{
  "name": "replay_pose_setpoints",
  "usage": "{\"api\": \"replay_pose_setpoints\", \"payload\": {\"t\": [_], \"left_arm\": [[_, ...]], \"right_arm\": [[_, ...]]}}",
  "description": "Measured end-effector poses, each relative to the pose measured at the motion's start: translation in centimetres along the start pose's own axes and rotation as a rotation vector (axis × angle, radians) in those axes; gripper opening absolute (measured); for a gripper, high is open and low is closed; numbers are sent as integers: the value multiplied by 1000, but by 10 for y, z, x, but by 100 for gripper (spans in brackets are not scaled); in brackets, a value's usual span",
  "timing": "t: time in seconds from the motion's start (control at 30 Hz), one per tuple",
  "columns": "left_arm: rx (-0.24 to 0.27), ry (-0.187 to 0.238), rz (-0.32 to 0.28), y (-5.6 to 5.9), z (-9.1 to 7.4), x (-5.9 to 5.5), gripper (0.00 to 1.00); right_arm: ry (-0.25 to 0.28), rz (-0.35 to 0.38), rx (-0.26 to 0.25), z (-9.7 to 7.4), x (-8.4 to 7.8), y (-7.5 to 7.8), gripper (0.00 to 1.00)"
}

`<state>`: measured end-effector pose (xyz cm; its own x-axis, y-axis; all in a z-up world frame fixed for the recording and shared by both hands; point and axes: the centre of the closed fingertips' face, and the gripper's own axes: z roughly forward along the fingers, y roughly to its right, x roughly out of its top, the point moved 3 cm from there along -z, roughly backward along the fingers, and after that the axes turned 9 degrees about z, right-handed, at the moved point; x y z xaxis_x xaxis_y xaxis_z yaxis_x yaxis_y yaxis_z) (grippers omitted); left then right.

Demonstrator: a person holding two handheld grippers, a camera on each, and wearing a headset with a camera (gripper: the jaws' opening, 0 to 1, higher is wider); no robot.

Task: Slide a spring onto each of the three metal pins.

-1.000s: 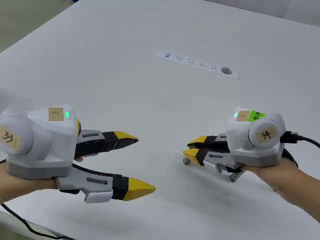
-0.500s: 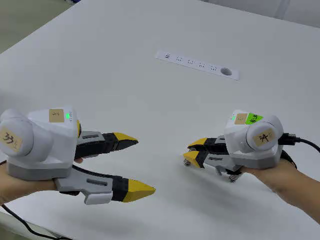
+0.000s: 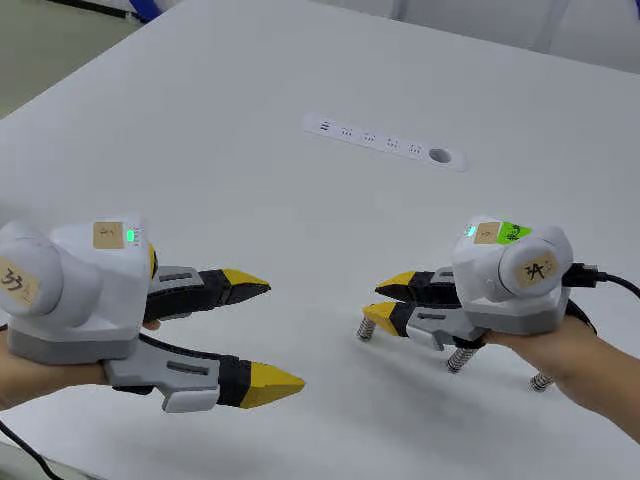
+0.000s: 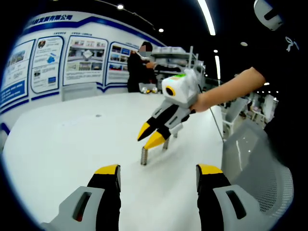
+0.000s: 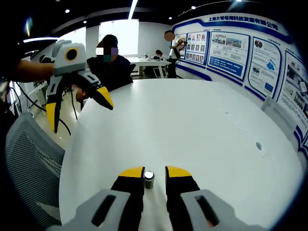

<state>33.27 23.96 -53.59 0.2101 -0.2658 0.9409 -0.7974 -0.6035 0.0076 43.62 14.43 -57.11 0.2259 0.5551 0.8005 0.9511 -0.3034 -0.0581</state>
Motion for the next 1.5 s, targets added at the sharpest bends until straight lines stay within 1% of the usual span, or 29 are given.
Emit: {"api": "replay_pose_setpoints", "payload": {"t": [0.03, 0.13, 0.2, 0.27, 0.33, 0.37, 0.47, 0.53, 0.57, 0.63, 0.67, 0.7, 0.73, 0.77, 0.83, 0.87, 0.9, 1.03, 1.1, 1.2, 1.3, 1.4, 1.5], "left_arm": [[1, 3, 4, 0, 1, 2, 66], [8, 13, 24, -1, 3, 11, 66], [14, 19, 28, -1, 5, 15, 67], [19, 45, 17, -1, 6, 22, 68], [28, 76, 4, -1, 8, 31, 69], [30, 79, 7, -1, 8, 33, 70], [37, 55, 41, -4, 9, 37, 73], [40, 50, 56, -6, 9, 41, 74], [42, 50, 63, -7, 8, 44, 74], [48, 53, 66, -9, 7, 47, 75], [55, 59, 62, -11, 6, 50, 75], [57, 78, 50, -11, 6, 53, 76], [53, 106, 21, -10, 7, 57, 76], [52, 111, 14, -10, 7, 58, 76], [54, 102, 38, -10, 8, 58, 76], [53, 85, 69, -10, 8, 56, 77], [46, 55, 92, -10, 9, 53, 77], [33, 18, 107, -11, 10, 50, 83], [36, 12, 108, -14, 10, 51, 84], [53, 16, 103, -20, 9, 55, 86], [71, 16, 102, -25, 10, 60, 89], [65, 3, 112, -25, 12, 66, 92], [68, 5, 118, -26, 12, 70, 94]], "right_arm": [[8, 0, -5, -4, 2, 2, 18], [43, 0, -26, -23, 10, 8, 18], [57, -1, -41, -34, 13, 12, 19], [75, 10, -53, -47, 15, 16, 19], [86, 0, -69, -60, 16, 20, 20], [90, -1, -75, -65, 16, 23, 20], [112, 7, -99, -89, 17, 32, 21], [118, 8, -107, -101, 16, 35, 21], [121, 11, -117, -110, 14, 38, 22], [124, 15, -134, -121, 10, 41, 22], [128, 23, -138, -129, 7, 42, 22], [128, 26, -142, -135, 4, 43, 22], [126, 31, -149, -143, 0, 43, 22], [126, 36, -155, -149, -3, 44, 23], [126, 51, -165, -161, -11, 45, 23], [127, 60, -169, -166, -14, 45, 23], [125, 70, -176, -173, -20, 47, 24], [133, 121, -197, -190, -36, 50, 27], [137, 140, -215, -198, -44, 52, 27], [141, 171, -221, -207, -54, 53, 30], [119, 180, -225, -216, -64, 53, 32], [103, 196, -218, -226, -72, 56, 34], [98, 205, -209, -234, -75, 57, 41]]}}
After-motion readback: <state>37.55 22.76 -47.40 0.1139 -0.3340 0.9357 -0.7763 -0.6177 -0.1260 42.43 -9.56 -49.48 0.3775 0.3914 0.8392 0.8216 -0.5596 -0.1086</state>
